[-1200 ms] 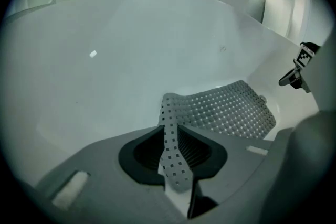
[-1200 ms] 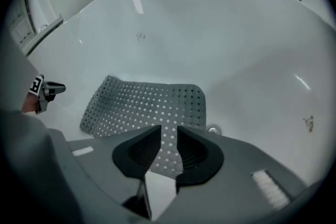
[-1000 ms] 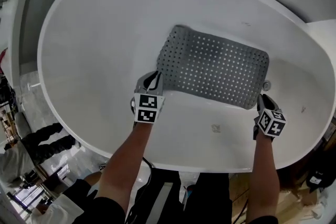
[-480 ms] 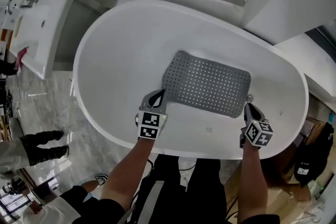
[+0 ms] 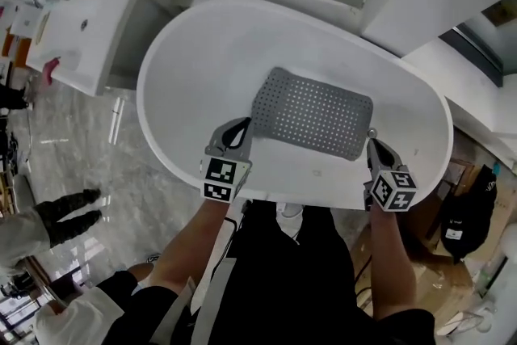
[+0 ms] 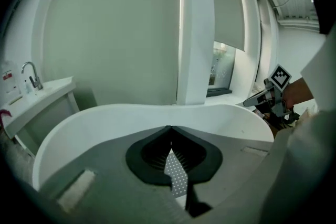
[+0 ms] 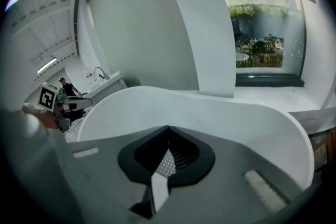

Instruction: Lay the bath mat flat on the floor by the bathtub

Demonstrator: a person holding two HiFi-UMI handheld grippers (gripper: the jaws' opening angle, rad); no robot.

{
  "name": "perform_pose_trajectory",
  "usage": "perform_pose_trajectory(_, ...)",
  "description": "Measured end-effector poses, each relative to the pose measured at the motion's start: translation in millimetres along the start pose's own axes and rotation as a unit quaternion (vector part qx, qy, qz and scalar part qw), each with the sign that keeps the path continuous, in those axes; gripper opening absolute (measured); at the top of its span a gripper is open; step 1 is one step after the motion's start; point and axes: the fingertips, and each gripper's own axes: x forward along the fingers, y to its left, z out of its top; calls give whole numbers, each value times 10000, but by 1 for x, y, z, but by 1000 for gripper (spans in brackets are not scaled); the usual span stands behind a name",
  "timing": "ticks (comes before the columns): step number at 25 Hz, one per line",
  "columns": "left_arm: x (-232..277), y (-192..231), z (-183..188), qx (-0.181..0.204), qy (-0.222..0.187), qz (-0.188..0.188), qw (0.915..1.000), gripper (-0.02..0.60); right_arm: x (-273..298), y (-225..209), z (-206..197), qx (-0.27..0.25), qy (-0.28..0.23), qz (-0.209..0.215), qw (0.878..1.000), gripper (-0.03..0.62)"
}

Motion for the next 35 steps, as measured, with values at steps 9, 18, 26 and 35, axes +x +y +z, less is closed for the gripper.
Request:
perform_pose_trajectory(9,-64,-34,77,36,-727,-270,9970,8,-67,52,67,-184,-653,422,9968,2)
perform_pose_trajectory(18,-110,-52,144,186,-1315,-303,9907,8,-122,85,132,-385,-1452,770,9857,0)
perform_pose_trajectory(26,-145,-69,192,343,-1803,-351,9824,8,-176,96,172,-624,-2045,736,9741,0)
perform_pose_trajectory(35,-168,-83,230,191,-1948,-526,9793,8,-219,139,209,-956,-2442,919,9606,1)
